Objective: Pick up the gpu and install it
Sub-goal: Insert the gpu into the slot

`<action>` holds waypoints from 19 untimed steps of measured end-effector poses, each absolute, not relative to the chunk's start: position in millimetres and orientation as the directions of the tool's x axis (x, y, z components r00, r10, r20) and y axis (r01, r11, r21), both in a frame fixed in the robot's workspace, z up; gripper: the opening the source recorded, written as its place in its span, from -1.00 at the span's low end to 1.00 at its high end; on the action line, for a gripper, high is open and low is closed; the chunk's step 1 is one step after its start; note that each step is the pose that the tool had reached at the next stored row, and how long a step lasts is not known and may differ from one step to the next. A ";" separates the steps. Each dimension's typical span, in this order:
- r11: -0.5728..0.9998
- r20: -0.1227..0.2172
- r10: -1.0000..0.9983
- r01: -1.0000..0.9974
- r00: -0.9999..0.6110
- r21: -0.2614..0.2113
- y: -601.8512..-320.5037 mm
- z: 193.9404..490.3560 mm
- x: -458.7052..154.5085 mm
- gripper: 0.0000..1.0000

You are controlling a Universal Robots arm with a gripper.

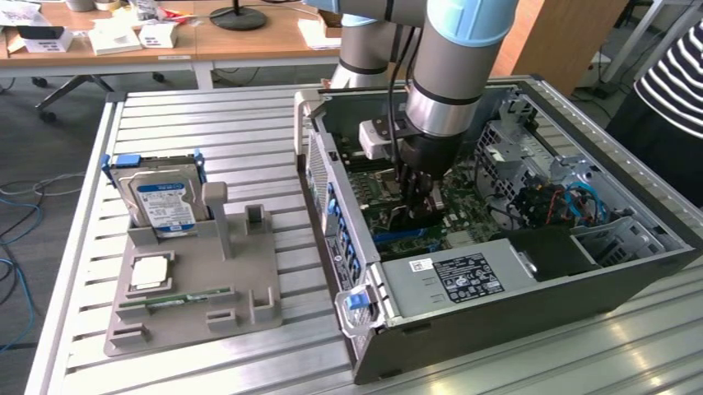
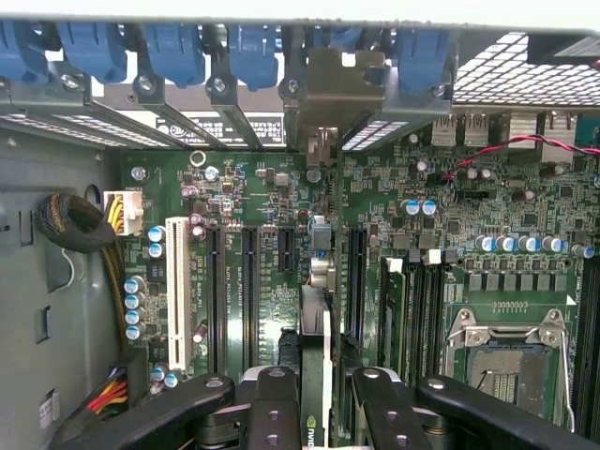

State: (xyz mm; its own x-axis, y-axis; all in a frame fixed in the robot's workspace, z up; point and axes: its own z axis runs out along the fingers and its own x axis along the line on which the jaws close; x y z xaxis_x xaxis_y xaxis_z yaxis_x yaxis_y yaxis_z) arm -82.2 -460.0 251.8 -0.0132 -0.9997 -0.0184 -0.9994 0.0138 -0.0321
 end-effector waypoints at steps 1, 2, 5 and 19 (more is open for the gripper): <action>0.014 -0.019 -1.000 -0.999 -0.013 -0.033 -460.0 251.7 -82.2 -0.47; 0.014 -0.019 -1.000 -0.999 -0.013 -0.033 -460.0 251.7 -82.1 -0.47; 0.014 -0.019 -1.000 -0.999 -0.013 -0.035 -460.0 251.7 -82.2 -0.47; 0.014 -0.019 -1.000 -0.999 -0.013 -0.035 -460.0 251.7 -82.8 -0.47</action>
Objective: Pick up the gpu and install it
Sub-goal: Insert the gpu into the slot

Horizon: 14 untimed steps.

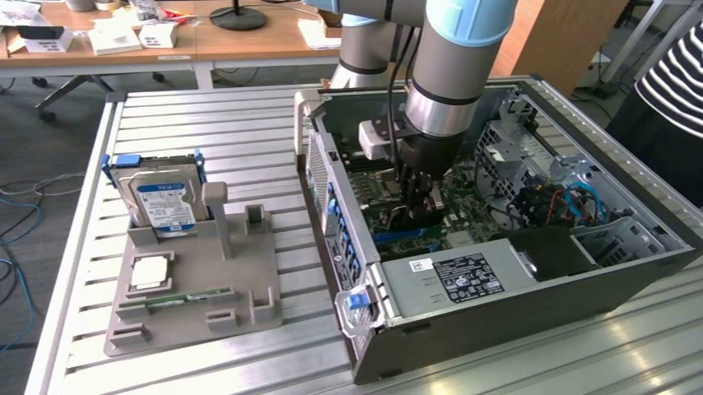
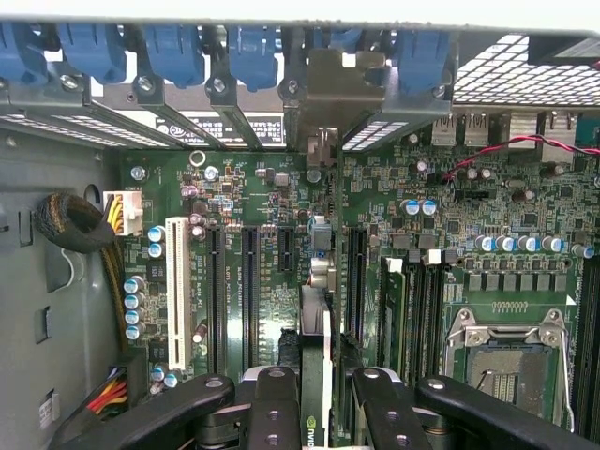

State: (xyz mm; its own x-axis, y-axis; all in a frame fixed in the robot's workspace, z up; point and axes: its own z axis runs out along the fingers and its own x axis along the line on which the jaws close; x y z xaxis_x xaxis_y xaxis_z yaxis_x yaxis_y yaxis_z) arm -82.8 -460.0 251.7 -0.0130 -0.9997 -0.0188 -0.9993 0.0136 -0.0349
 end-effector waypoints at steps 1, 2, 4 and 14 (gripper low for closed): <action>0.014 -0.019 -1.000 -0.999 -0.013 -0.035 -460.0 251.7 -82.8 -0.47; 0.014 -0.019 -1.000 -0.999 -0.013 -0.035 -460.0 251.6 -82.9 -0.47; 0.014 -0.019 -1.000 -0.999 -0.013 -0.035 -460.0 250.8 -82.9 -0.47; 0.014 -0.019 -1.000 -0.999 -0.013 -0.035 -460.0 249.1 -82.9 -0.47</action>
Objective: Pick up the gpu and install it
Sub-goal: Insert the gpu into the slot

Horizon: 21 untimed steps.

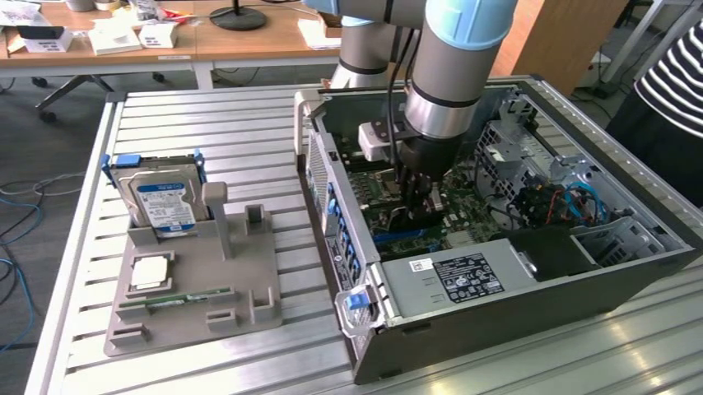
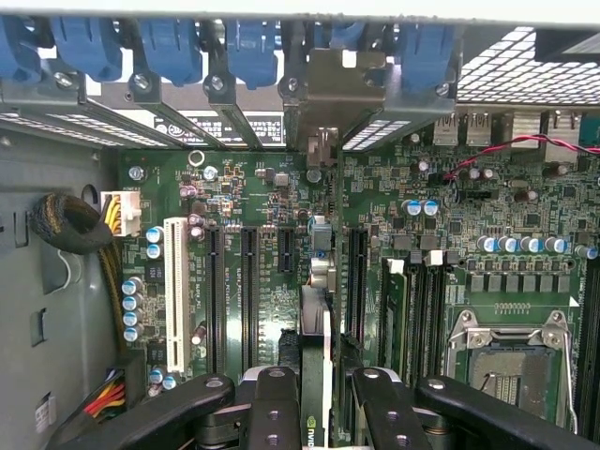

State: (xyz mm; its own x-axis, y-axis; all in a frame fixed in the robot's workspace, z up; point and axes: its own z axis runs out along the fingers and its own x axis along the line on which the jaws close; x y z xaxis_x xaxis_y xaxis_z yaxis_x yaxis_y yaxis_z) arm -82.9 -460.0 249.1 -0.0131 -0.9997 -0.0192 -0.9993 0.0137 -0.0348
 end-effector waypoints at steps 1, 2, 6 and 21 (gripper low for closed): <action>0.014 -0.019 -1.000 -0.999 -0.013 -0.035 -460.0 249.1 -82.9 -0.47; 0.014 -0.019 -1.000 -0.999 -0.013 -0.035 -460.0 249.1 -82.9 -0.47; 0.014 -0.019 -1.000 -0.999 -0.013 -0.035 -459.9 247.8 -82.8 -0.47; 0.014 -0.019 -1.000 -0.999 -0.013 -0.035 -460.0 245.3 -82.9 -0.47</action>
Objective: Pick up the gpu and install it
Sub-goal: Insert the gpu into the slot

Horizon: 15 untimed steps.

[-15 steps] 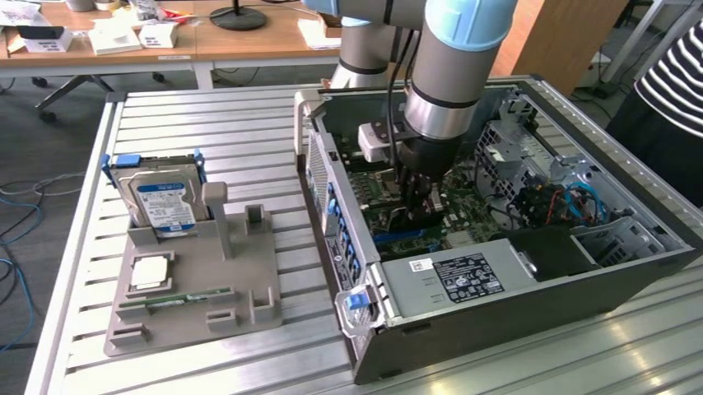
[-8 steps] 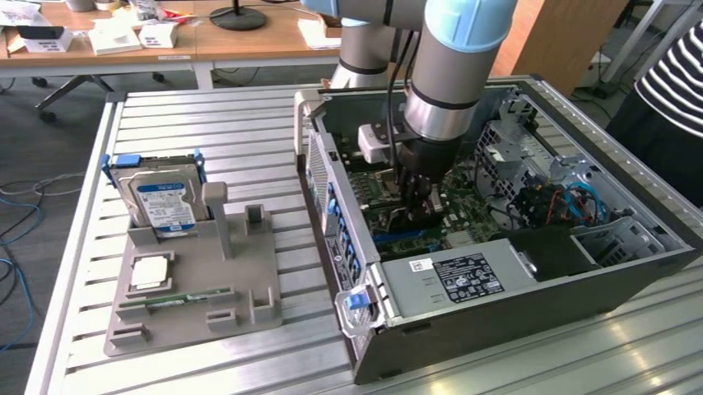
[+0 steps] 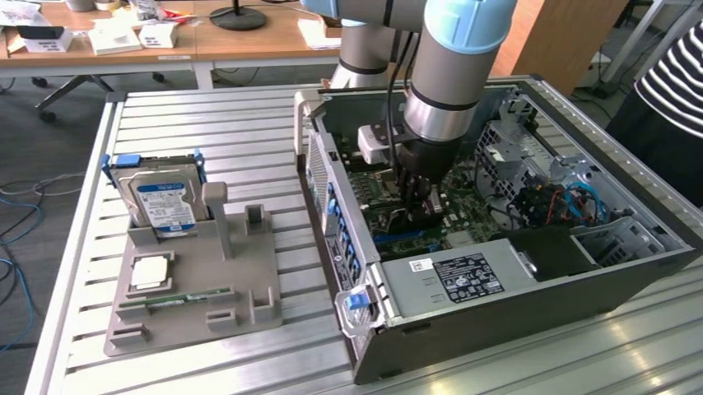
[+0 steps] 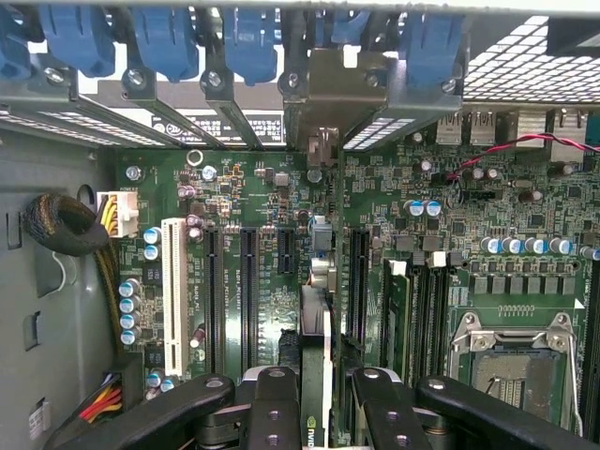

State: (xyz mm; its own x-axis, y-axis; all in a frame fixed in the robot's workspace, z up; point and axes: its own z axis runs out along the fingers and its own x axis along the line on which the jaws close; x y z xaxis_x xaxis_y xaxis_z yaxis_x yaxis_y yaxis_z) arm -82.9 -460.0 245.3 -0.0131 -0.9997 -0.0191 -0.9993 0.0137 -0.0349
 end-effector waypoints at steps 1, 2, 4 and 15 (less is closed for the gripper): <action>0.014 -0.019 -1.000 -0.999 -0.013 -0.035 -460.0 245.2 -83.1 -0.47; 0.014 -0.019 -1.000 -0.999 -0.013 -0.035 -459.9 245.2 -83.3 -0.47; 0.013 -0.019 -1.000 -0.999 -0.012 -0.036 -459.9 245.2 -83.6 -0.47; 0.013 -0.019 -1.000 -0.999 -0.012 -0.038 -460.0 245.2 -84.1 -0.47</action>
State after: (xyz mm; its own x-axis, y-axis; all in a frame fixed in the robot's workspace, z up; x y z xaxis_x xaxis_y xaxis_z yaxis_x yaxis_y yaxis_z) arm -84.1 -460.0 245.2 -0.0119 -0.9997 -0.0193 -0.9992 0.0127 -0.0379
